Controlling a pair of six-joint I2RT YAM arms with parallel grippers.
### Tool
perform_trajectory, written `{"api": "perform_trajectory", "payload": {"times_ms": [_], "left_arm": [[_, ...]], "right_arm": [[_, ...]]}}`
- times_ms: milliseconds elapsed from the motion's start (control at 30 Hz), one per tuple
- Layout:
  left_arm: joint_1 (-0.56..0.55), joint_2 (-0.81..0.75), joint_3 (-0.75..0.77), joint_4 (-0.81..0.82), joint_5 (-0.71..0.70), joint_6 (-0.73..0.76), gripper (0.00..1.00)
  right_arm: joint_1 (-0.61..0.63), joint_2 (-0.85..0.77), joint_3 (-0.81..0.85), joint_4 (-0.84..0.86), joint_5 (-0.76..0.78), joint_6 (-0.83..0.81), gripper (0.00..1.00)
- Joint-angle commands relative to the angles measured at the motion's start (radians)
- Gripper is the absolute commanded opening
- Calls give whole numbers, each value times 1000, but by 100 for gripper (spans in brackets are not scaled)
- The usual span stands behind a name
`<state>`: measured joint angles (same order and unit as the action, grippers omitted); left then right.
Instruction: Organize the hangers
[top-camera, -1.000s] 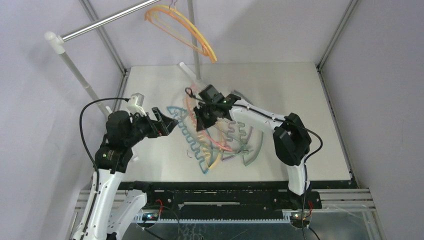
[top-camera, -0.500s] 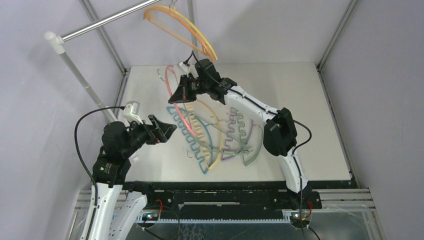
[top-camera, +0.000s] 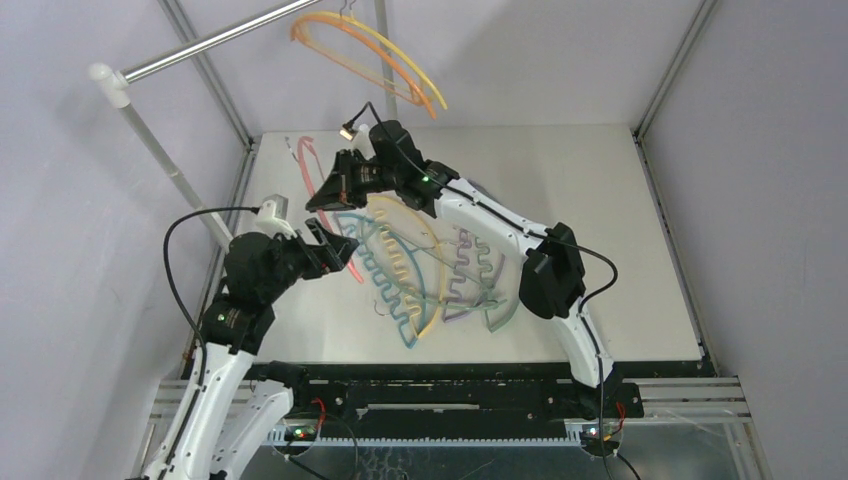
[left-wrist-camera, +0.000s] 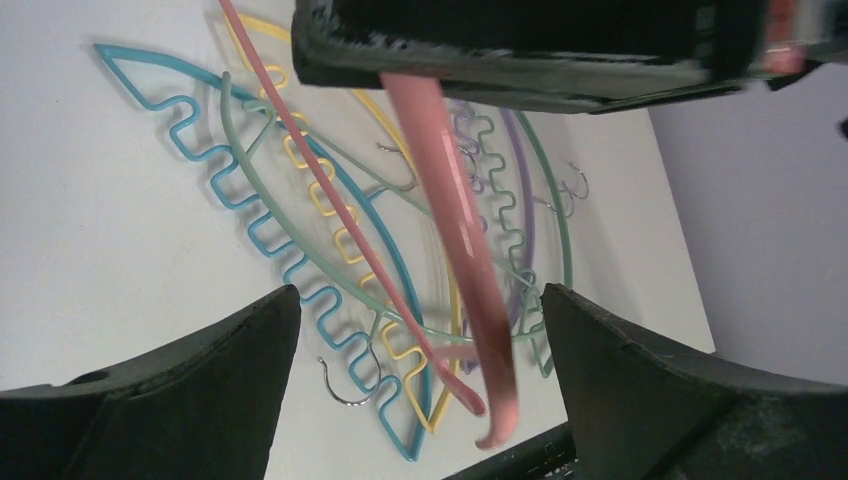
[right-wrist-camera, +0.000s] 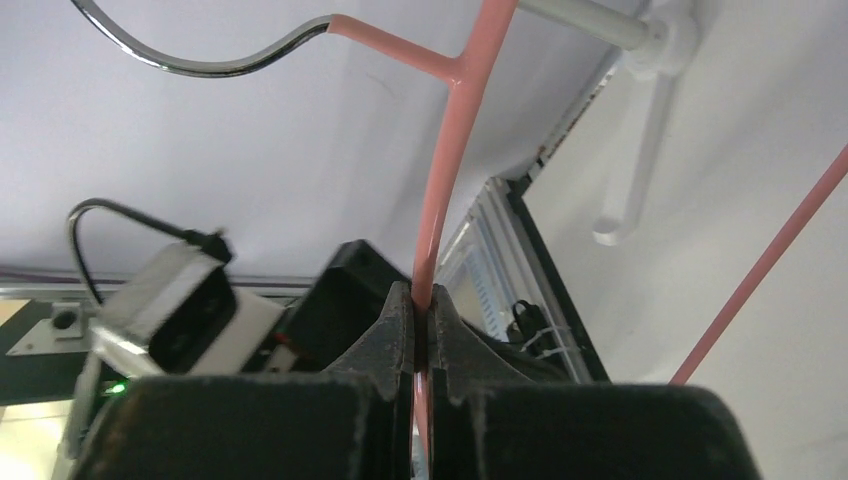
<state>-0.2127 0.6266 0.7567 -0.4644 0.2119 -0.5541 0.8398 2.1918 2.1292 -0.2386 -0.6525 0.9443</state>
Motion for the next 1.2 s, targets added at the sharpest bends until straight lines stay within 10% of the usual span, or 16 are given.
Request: {"api": "perform_trajectory", "payload": {"times_ms": [0,300,700,833,1000,1167], "left_arm": [[-26,18,-2,76,-61,-13,94],[-29,32,-18,78,-171,1,84],[-37,103,2,89,-274,19,4],[-36,110,19,42,-358,18,0],[-37,112,62,-31,-485,31,0],[-37,131,131,-84,-594,57,0]], "right_arm": [[5,-67,64,125,-18,68,0],[8,-129,33,111,-6,90,0],[12,-161,6,105,-45,113,0],[5,-173,-3,77,-64,91,0],[-18,-228,-33,-24,-53,10,43],[-43,-323,-120,-78,-24,-71,57]]}}
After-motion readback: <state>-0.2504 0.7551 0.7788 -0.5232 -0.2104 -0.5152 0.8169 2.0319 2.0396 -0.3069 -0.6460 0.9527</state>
